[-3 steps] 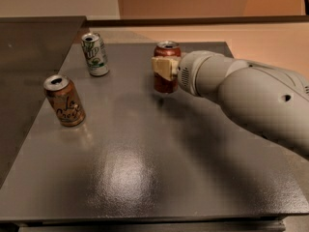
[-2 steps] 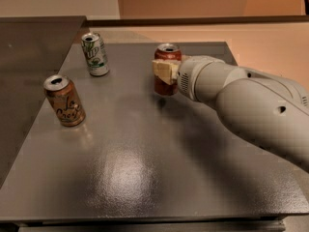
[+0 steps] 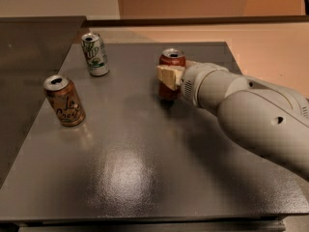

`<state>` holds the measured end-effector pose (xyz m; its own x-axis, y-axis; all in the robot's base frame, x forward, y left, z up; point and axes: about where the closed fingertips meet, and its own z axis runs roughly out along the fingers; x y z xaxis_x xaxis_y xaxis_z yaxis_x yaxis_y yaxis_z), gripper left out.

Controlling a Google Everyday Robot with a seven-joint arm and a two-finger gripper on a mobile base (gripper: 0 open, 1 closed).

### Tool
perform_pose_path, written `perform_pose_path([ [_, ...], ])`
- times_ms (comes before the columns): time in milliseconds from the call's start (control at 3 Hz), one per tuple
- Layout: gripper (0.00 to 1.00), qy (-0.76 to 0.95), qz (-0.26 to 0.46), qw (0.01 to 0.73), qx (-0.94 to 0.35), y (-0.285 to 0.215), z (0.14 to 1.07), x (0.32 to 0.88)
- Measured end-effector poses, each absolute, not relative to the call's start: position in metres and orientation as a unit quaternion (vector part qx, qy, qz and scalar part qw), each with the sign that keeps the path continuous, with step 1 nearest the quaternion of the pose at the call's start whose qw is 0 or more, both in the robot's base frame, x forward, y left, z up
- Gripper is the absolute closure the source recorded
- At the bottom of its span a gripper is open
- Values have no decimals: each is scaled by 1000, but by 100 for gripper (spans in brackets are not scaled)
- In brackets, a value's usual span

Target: Place coke can upright

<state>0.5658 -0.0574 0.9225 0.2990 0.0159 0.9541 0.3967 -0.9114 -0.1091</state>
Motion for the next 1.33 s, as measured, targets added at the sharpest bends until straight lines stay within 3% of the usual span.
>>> perform_pose_path([
  [1000, 13, -127, -585, 159, -785, -68, 908, 577],
  [1333, 0, -128, -586, 159, -784, -67, 911, 577],
])
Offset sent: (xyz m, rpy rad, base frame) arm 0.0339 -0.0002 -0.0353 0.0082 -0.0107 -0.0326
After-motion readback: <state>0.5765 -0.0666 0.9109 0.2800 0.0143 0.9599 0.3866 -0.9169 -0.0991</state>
